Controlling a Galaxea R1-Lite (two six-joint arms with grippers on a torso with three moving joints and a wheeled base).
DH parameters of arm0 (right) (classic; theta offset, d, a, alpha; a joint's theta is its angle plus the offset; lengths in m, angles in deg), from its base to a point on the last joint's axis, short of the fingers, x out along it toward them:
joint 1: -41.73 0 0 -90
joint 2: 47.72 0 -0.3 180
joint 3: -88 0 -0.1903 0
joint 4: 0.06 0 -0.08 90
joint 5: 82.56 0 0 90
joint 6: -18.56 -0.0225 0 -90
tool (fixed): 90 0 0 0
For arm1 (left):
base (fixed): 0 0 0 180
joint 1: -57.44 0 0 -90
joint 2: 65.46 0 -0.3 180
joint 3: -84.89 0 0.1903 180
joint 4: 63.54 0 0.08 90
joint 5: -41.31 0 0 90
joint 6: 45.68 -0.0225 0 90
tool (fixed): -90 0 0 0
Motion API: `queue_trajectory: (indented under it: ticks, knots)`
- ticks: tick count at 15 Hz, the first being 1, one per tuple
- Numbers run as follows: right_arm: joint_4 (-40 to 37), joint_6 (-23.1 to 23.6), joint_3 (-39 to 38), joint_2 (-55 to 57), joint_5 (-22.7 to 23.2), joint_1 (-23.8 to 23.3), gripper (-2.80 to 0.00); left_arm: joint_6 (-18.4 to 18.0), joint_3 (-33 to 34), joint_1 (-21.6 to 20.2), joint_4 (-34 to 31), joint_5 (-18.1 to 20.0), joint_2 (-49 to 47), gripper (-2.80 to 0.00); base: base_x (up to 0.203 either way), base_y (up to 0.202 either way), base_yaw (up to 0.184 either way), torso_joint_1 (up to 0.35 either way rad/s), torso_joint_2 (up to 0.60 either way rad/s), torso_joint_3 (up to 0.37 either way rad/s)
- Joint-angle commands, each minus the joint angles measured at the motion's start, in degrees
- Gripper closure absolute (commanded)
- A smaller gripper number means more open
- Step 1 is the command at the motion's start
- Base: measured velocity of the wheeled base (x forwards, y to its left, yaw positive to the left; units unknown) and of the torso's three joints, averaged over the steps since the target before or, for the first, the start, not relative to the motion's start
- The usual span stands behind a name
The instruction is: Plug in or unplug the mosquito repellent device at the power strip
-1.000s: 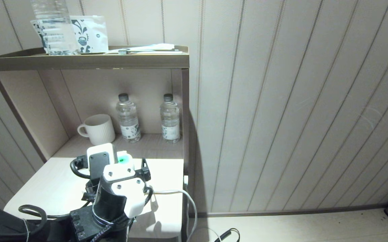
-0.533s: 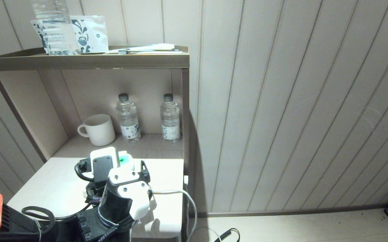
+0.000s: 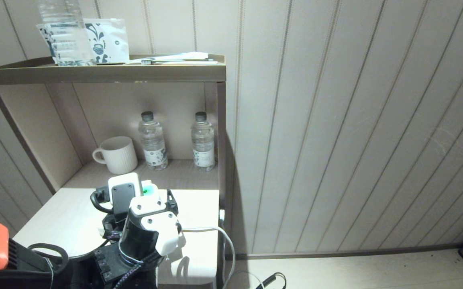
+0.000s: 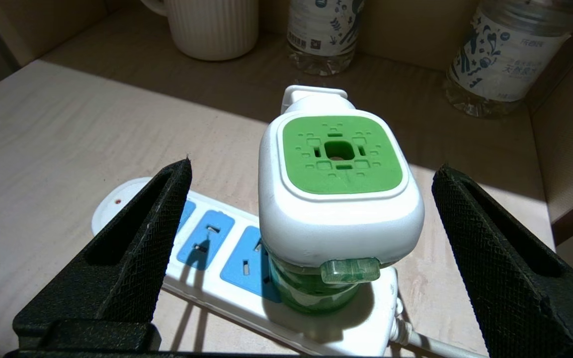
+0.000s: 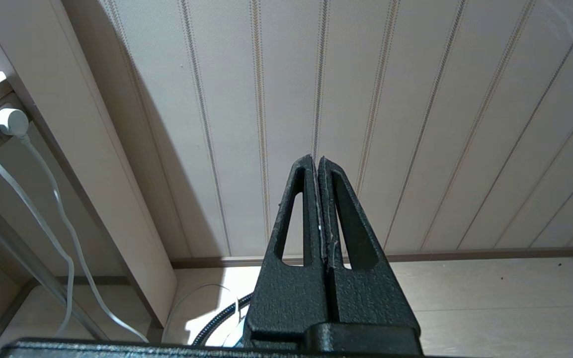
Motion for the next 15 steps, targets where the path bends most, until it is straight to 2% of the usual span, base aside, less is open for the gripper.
queue_trajectory:
  ticks: [1,13,14,15]
  knots:
    - [0.0,-0.03,0.0,0.09,-0.01,0.01,0.0,0.14,-0.05,-0.14,0.31,-0.37,0.03,-2.8,0.0,0.0,0.0,0.0,0.0,0.0]
    - [0.0,-0.03,0.0,0.09,-0.01,0.01,0.0,-1.97,-0.76,-1.54,3.29,-0.29,-1.74,-2.8,0.0,0.0,0.0,0.0,0.0,0.0]
    - [0.0,-0.03,0.0,0.09,-0.01,0.01,0.0,-1.97,-0.76,-1.55,3.22,-0.3,-1.93,0.0,0.0,0.0,0.0,0.0,0.0,0.0]
    - [0.0,-0.03,0.0,0.09,-0.01,0.01,0.0,-1.97,-0.73,-1.61,3.29,-0.37,-2.53,0.0,0.0,0.0,0.0,0.0,0.0,0.0]
